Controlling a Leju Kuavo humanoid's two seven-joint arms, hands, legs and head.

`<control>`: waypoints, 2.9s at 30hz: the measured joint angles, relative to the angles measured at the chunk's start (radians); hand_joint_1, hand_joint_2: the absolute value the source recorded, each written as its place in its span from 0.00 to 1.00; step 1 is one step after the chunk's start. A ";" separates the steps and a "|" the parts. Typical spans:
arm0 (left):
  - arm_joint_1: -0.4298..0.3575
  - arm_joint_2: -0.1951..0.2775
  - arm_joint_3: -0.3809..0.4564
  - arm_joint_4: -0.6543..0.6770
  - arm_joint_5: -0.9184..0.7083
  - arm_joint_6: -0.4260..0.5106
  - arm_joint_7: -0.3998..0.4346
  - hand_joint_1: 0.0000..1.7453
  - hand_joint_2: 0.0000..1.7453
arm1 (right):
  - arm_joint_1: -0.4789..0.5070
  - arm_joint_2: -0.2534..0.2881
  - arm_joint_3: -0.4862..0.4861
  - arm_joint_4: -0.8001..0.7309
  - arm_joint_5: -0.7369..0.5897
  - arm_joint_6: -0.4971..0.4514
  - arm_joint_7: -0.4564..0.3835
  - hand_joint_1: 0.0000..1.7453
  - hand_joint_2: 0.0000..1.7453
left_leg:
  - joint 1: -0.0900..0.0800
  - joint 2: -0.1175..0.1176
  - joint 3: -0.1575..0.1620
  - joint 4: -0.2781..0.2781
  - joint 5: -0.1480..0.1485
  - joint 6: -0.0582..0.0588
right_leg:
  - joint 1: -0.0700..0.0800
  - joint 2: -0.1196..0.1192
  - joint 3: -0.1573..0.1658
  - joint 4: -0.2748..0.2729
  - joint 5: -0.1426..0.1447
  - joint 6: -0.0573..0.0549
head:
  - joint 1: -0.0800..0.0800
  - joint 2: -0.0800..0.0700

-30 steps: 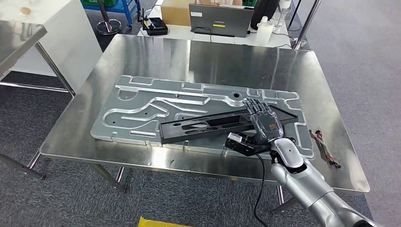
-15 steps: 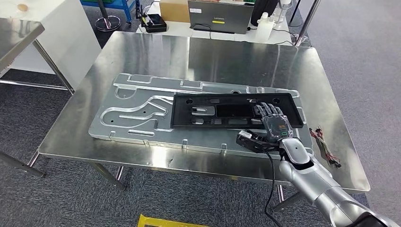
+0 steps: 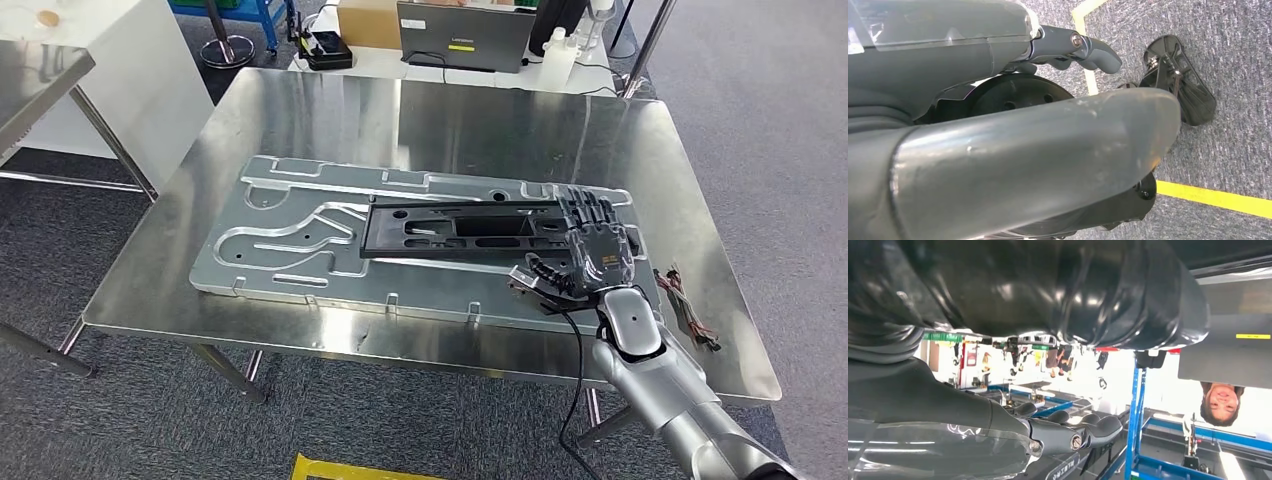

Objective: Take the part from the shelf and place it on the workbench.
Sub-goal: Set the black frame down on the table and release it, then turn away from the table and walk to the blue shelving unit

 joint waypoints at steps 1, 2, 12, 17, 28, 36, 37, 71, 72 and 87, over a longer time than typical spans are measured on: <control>0.000 0.000 0.000 0.000 0.000 0.000 0.000 0.00 0.00 | 0.000 0.006 -0.001 0.000 -0.005 0.000 -0.003 0.00 0.00 | 0.000 0.000 0.000 0.000 0.000 0.000 | 0.000 0.000 0.000 0.000 0.000 0.000 | 0.000 0.000; 0.000 0.000 0.000 0.000 0.000 -0.001 0.000 0.00 0.00 | 0.001 0.010 -0.002 0.000 -0.012 0.001 -0.008 0.00 0.00 | -0.001 0.000 0.000 0.000 0.000 0.000 | -0.001 0.000 0.000 0.000 0.000 0.000 | 0.000 0.000; 0.000 -0.001 0.000 0.000 0.000 -0.003 0.009 0.00 0.00 | -0.002 0.057 0.012 -0.028 -0.064 0.007 -0.049 0.00 0.00 | -0.001 0.004 0.003 -0.020 0.026 0.020 | -0.008 0.001 -0.002 0.000 -0.002 0.017 | 0.000 0.000; 0.000 -0.002 0.000 0.000 0.000 -0.004 0.011 0.00 0.00 | -0.002 0.059 0.030 -0.055 -0.081 0.019 -0.049 0.00 0.00 | 0.005 0.008 -0.015 -0.030 0.047 0.027 | -0.011 0.002 -0.090 0.246 -0.148 0.022 | 0.000 0.000; -0.004 0.000 0.000 0.000 0.000 -0.004 0.006 0.00 0.00 | -0.001 0.058 0.048 -0.114 -0.092 0.025 -0.049 0.00 0.00 | 0.006 0.002 -0.079 0.056 0.016 -0.027 | -0.020 0.002 0.026 0.016 -0.038 -0.017 | 0.000 0.000; -0.005 0.002 0.000 0.000 0.000 -0.003 0.003 0.00 0.00 | 0.005 0.057 0.051 -0.135 -0.099 0.025 -0.048 0.00 0.00 | 0.006 -0.002 -0.034 0.171 -0.066 -0.020 | -0.003 0.004 -0.051 0.018 0.028 -0.033 | -0.001 0.000; -0.002 0.003 0.000 0.000 0.000 -0.002 0.003 0.00 0.00 | 0.005 0.056 0.051 -0.138 -0.099 0.025 -0.048 0.00 0.00 | 0.003 -0.004 0.017 0.092 -0.054 -0.011 | -0.001 0.005 -0.057 0.018 0.036 -0.030 | -0.001 0.000; -0.011 0.006 0.000 0.000 -0.016 0.042 0.013 0.00 0.00 | -0.114 0.164 0.077 0.044 -0.057 -0.029 -0.043 0.00 0.00 | 0.014 -0.013 0.051 -0.016 -0.030 -0.026 | -0.015 -0.004 -0.038 -0.010 0.051 0.011 | 0.000 0.000; -0.011 0.005 0.000 0.000 -0.016 0.042 0.013 0.00 0.00 | -0.110 0.163 0.076 0.044 -0.057 -0.031 -0.042 0.00 0.00 | 0.014 -0.011 0.041 -0.017 -0.021 -0.016 | -0.017 -0.004 -0.041 -0.011 0.057 0.017 | -0.001 0.000; -0.026 -0.007 0.000 0.000 -0.014 0.040 0.007 0.00 0.00 | -0.050 0.155 0.043 0.001 -0.046 -0.038 -0.041 0.00 0.00 | -0.012 0.001 -0.139 -0.001 0.143 0.009 | 0.013 -0.003 0.158 -0.050 -0.108 -0.023 | 0.000 0.000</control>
